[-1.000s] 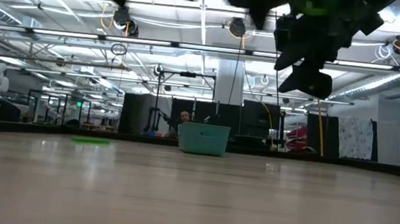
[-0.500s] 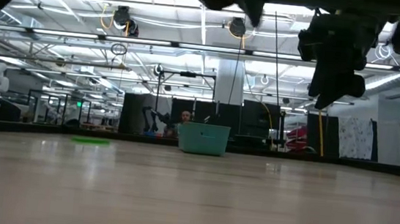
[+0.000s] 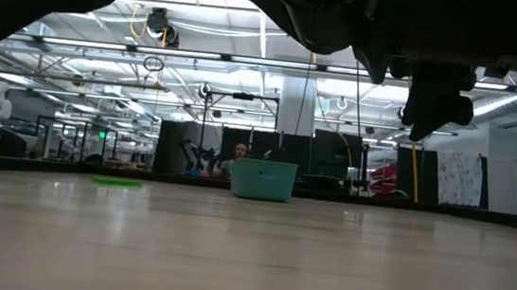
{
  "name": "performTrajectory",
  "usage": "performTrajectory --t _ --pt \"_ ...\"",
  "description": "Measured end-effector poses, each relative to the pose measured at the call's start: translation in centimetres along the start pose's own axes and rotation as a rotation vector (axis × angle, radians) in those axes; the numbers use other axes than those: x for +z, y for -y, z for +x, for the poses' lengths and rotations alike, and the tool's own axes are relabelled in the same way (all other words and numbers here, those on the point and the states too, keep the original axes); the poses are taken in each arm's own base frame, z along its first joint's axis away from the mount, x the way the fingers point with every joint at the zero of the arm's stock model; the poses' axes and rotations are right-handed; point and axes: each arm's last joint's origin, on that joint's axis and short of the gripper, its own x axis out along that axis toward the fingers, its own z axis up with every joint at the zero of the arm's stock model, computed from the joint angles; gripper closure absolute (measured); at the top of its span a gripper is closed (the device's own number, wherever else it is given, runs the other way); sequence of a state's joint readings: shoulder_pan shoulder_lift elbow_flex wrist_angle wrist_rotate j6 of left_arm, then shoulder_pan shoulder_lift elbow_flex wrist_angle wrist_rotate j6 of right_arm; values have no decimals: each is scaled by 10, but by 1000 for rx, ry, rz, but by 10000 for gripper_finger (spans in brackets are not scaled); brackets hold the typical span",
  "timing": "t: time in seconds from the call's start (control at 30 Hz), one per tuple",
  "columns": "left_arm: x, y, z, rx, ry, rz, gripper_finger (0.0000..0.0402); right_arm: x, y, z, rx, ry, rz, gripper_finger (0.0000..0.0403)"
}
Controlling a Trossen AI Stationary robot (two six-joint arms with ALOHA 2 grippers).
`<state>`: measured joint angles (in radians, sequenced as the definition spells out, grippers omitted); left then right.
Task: Sort rubber bands into baskets
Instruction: Put the green rubber band into the bottom bin
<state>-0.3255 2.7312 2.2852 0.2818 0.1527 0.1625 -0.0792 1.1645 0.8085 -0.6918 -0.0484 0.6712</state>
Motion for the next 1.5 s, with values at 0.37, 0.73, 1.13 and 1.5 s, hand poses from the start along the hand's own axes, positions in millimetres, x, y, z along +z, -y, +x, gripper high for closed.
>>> performTrajectory --t 0.37,0.73,1.13,1.5 --pt "-3 -5 -1 2 -27 1 252 0 0 0 0 -1 1 204" --pt "-5 -12 -2 21 -37 -9 163 0 0 0 0 -1 16 204" --pt "66 -16 -61 -24 -494 57 155 1 0 0 5 6 20 204" --pt "89 6 -159 46 -1247 59 155 11 -13 -1 39 189 -26 204"
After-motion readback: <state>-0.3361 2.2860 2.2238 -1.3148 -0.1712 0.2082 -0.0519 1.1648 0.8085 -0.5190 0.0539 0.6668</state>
